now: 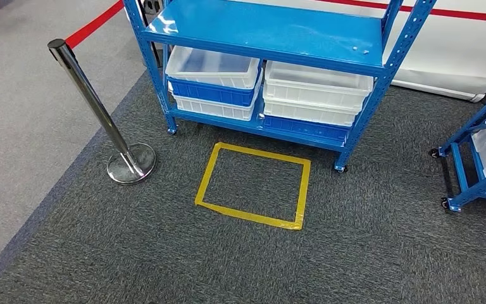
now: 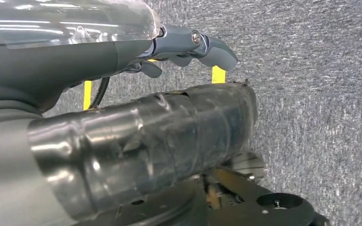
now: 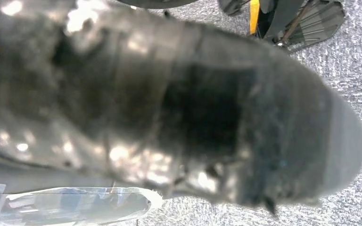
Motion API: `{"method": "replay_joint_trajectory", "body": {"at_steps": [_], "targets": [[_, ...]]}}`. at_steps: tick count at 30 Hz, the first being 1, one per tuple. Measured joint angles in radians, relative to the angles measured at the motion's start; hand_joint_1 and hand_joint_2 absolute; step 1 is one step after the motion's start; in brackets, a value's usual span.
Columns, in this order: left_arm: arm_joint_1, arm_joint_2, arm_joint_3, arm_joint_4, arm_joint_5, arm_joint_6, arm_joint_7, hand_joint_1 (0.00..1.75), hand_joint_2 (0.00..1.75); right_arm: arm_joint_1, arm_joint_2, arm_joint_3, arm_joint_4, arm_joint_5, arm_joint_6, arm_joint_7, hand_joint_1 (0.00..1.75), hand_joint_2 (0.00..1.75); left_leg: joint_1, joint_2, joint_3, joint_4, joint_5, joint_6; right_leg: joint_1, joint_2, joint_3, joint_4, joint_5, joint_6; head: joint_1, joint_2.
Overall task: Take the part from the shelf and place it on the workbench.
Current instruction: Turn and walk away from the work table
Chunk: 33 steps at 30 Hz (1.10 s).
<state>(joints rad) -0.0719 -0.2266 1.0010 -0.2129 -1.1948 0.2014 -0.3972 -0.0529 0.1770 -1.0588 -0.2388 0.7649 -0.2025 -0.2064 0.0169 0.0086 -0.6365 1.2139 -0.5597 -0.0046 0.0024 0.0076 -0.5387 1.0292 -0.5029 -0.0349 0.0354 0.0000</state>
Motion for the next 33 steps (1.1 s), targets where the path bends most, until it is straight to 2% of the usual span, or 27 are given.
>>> {"method": "replay_joint_trajectory", "body": {"at_steps": [1, 2, 3, 5, 8, 9, 10, 12, 13, 14, 15, 16, 17, 18, 20, 23, 24, 25, 27, 28, 29, 30, 32, 33], "targets": [[0.001, 0.0, 0.0, 0.0, 0.0, 0.0, 0.0, 0.0, 0.0, 0.001, 0.0, 0.0, 0.0, 0.0, 0.0, 0.0, 0.0, 0.0, -0.002, 0.0, 0.017, -0.061, 0.046, 0.006, 0.001, 0.001, 0.006, 0.0, -0.006, 0.001, 0.0, 0.0], [0.001, 0.0, 0.0, 0.0, 0.0, 0.0, 0.0, 0.0, 0.0, 0.001, 0.0, 0.0, 0.0, 0.0, 0.0, 0.0, 0.0, 0.0, -0.007, 0.0, 0.03, -0.111, 0.07, 0.012, 0.002, 0.001, 0.011, 0.001, -0.011, 0.004, 0.001, 0.0], [0.0, 0.001, 0.0, 0.0, 0.0, 0.0, 0.0, 0.0, 0.0, 0.001, 0.0, 0.0, 0.001, 0.0, 0.001, 0.0, 0.0, 0.0, -0.011, -0.001, 0.039, -0.148, 0.081, 0.017, 0.002, 0.001, 0.012, 0.002, -0.015, 0.008, 0.0, 0.0], [-0.001, 0.001, 0.0, 0.0, 0.0, 0.0, 0.0, 0.0, 0.0, -0.001, 0.001, 0.0, 0.001, 0.001, 0.004, 0.0, 0.0, 0.0, -0.017, -0.002, 0.043, -0.168, 0.08, 0.025, 0.002, 0.001, 0.013, 0.003, -0.021, 0.019, -0.002, 0.0], [0.001, 0.0, 0.0, 0.0, 0.001, 0.0, 0.0, 0.0, 0.0, -0.004, 0.0, 0.0, 0.001, 0.001, 0.011, 0.0, 0.0, 0.0, -0.009, 0.0, 0.062, -0.19, 0.099, 0.037, 0.004, 0.0, 0.015, 0.017, -0.04, 0.037, -0.001, 0.0], [0.0, -0.001, 0.0, 0.0, 0.001, 0.0, 0.0, 0.0, 0.0, -0.005, -0.001, 0.001, 0.001, 0.002, 0.012, -0.001, 0.0, 0.0, -0.006, 0.0, 0.069, -0.198, 0.1, 0.041, 0.002, -0.001, 0.0, 0.052, -0.059, 0.043, 0.0, 0.0], [-0.001, -0.002, 0.0, 0.0, 0.001, -0.001, -0.001, 0.0, 0.0, -0.004, -0.001, 0.001, 0.001, 0.002, 0.012, -0.001, 0.0, 0.0, -0.005, 0.001, 0.075, -0.203, 0.099, 0.044, -0.001, -0.002, -0.028, 0.106, -0.085, 0.048, 0.001, 0.0], [-0.002, -0.002, 0.0, 0.0, 0.0, -0.001, -0.001, 0.0, 0.0, -0.005, -0.001, 0.001, 0.002, 0.002, 0.012, -0.001, 0.0, 0.0, -0.004, 0.002, 0.082, -0.204, 0.091, 0.049, -0.008, -0.002, -0.106, 0.234, -0.129, 0.057, 0.002, 0.0], [-0.002, -0.002, 0.0, 0.0, 0.0, -0.001, -0.001, 0.0, 0.0, -0.004, -0.001, 0.001, 0.002, 0.002, 0.012, -0.001, 0.0, 0.0, -0.004, 0.002, 0.087, -0.204, 0.087, 0.049, -0.012, -0.003, -0.133, 0.27, -0.128, 0.061, 0.002, 0.0], [-0.001, -0.002, 0.0, 0.0, 0.001, -0.001, -0.001, 0.0, 0.0, -0.004, -0.001, 0.001, 0.002, 0.002, 0.012, -0.001, 0.0, 0.0, -0.004, 0.001, 0.094, -0.203, 0.081, 0.048, -0.016, -0.003, -0.143, 0.268, -0.105, 0.064, 0.002, 0.0], [-0.001, -0.002, 0.0, 0.0, 0.001, -0.001, 0.0, 0.0, 0.0, -0.003, -0.001, 0.001, 0.002, 0.002, 0.012, -0.001, 0.0, 0.0, -0.003, 0.0, 0.103, -0.203, 0.074, 0.046, -0.019, -0.004, -0.133, 0.228, -0.064, 0.066, 0.002, 0.0], [0.0, -0.002, 0.0, 0.0, 0.001, -0.001, 0.0, 0.0, 0.0, -0.002, -0.001, 0.001, 0.002, 0.002, 0.012, -0.001, 0.0, 0.0, -0.003, -0.001, 0.112, -0.203, 0.068, 0.043, -0.022, -0.005, -0.11, 0.162, -0.016, 0.066, 0.002, 0.0], [0.0, -0.002, 0.0, 0.0, 0.001, -0.001, 0.0, 0.0, 0.0, 0.0, -0.002, 0.0, 0.002, 0.002, 0.012, -0.001, 0.0, 0.0, -0.004, -0.001, 0.119, -0.202, 0.06, 0.037, -0.021, -0.007, -0.084, 0.097, 0.018, 0.064, 0.002, 0.0], [0.0, -0.003, 0.0, 0.0, 0.001, -0.001, -0.001, 0.0, 0.0, 0.0, -0.002, 0.0, 0.002, 0.002, 0.012, -0.001, 0.0, 0.0, -0.006, -0.002, 0.123, -0.202, 0.054, 0.031, -0.02, -0.008, -0.063, 0.049, 0.036, 0.06, 0.002, 0.0], [-0.002, -0.004, 0.0, 0.0, 0.0, -0.002, -0.001, 0.0, 0.0, -0.002, -0.002, 0.001, 0.002, 0.002, 0.012, -0.002, 0.0, 0.0, -0.008, 0.0, 0.126, -0.203, 0.045, 0.018, -0.013, -0.008, -0.047, 0.014, 0.033, 0.05, 0.001, 0.0], [-0.006, -0.005, 0.0, 0.0, 0.0, -0.002, -0.001, 0.0, 0.0, -0.002, -0.003, 0.001, 0.002, 0.004, 0.013, -0.002, 0.0, 0.0, -0.005, 0.001, 0.133, -0.192, 0.031, 0.003, -0.016, -0.008, -0.032, -0.001, 0.029, 0.032, 0.001, 0.0], [-0.006, -0.005, 0.0, 0.0, 0.0, -0.003, -0.001, 0.0, 0.0, -0.001, -0.003, 0.001, 0.002, 0.004, 0.013, -0.002, 0.0, 0.0, -0.004, 0.0, 0.122, -0.162, 0.015, -0.002, -0.019, -0.009, -0.025, -0.007, 0.028, 0.025, 0.0, 0.0], [-0.006, -0.005, 0.0, 0.0, 0.0, -0.003, -0.001, 0.0, 0.0, -0.001, -0.003, 0.001, 0.002, 0.004, 0.013, -0.002, 0.0, 0.0, -0.003, 0.0, 0.094, -0.107, -0.01, -0.006, -0.02, -0.01, -0.018, -0.011, 0.026, 0.019, 0.0, 0.0], [-0.004, -0.005, 0.0, 0.0, 0.0, -0.003, -0.001, 0.0, 0.0, -0.001, -0.003, 0.001, 0.002, 0.004, 0.013, -0.002, 0.0, 0.0, -0.003, -0.001, 0.011, 0.033, -0.059, -0.011, -0.018, -0.01, -0.011, -0.012, 0.019, 0.011, -0.001, 0.0], [-0.003, -0.005, 0.0, 0.0, 0.0, -0.003, -0.001, 0.0, 0.0, -0.001, -0.003, 0.001, 0.002, 0.004, 0.013, -0.002, 0.0, 0.0, -0.002, -0.001, -0.026, 0.086, -0.069, -0.012, -0.017, -0.009, -0.007, -0.012, 0.015, 0.01, -0.001, 0.0], [-0.001, -0.005, 0.0, 0.0, 0.0, -0.003, -0.001, 0.0, 0.0, -0.001, -0.003, 0.001, 0.002, 0.004, 0.013, -0.002, 0.0, 0.0, -0.002, -0.001, -0.045, 0.101, -0.055, -0.012, -0.016, -0.008, -0.001, -0.011, 0.009, 0.01, -0.001, 0.0], [0.0, -0.005, 0.0, 0.0, 0.0, -0.003, -0.001, 0.0, 0.0, -0.001, -0.003, 0.001, 0.002, 0.005, 0.013, -0.002, 0.0, 0.0, -0.002, -0.001, -0.046, 0.078, -0.024, -0.011, -0.016, -0.006, 0.008, -0.011, 0.003, 0.011, -0.001, 0.0], [0.001, -0.005, 0.0, 0.0, 0.001, -0.003, -0.001, 0.0, 0.0, 0.0, -0.003, 0.001, 0.002, 0.005, 0.013, -0.002, 0.0, 0.0, -0.003, -0.001, -0.003, -0.053, 0.069, -0.006, -0.016, -0.004, 0.026, -0.011, -0.012, 0.018, -0.001, 0.0], [0.001, -0.005, 0.0, 0.0, 0.001, -0.003, -0.001, 0.0, 0.0, 0.0, -0.003, 0.002, 0.002, 0.005, 0.014, -0.002, 0.0, 0.0, -0.004, -0.001, 0.022, -0.115, 0.097, -0.003, -0.014, -0.003, 0.031, -0.008, -0.021, 0.023, -0.001, 0.0]]}}
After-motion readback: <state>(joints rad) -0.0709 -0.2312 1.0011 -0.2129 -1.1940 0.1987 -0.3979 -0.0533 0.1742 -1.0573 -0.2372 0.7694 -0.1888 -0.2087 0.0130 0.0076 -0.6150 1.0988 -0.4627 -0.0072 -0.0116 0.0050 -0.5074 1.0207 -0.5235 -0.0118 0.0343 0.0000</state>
